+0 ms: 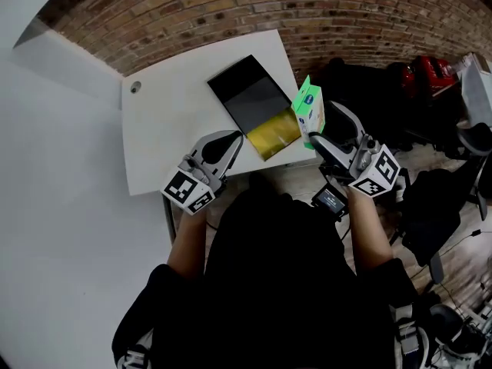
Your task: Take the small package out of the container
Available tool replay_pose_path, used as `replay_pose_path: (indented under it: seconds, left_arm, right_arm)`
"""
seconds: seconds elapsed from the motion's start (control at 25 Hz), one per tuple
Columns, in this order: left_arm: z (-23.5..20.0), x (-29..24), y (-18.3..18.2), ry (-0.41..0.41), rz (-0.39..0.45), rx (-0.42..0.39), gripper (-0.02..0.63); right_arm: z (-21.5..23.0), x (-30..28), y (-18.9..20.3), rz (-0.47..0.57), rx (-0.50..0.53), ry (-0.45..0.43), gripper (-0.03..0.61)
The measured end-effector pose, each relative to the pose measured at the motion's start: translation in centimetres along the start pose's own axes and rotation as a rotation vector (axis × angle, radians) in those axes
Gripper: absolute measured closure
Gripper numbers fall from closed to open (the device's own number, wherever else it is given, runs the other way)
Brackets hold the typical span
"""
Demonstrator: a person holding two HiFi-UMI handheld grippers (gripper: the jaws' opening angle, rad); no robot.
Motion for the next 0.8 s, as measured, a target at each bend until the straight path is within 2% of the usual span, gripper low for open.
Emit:
replay_pose_path:
  seconds: [0.36,0.8]
  left_arm:
    - [6.6,1.5,-1.0,-0.04,-0.031,-0.02,0.598]
    - [7.4,0.9,-1.5,-0.051,-0.031,-0.031,0.598]
  right_arm:
    - [-3.8,4.0,-0.3,0.053,-0.049,-0.078,0.273]
    - [-3.9,4.8,-0.6,0.079,-0.056,-0.092,0.273]
Point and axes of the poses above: the fingertips, and each gripper's own axes: x backward along the fingers, z to its right, y out of its underside, the point moved 4 cm from there along x, backward along the fingers, and after that the axes turned 12 degrees about -x, right-handed, at the moved point
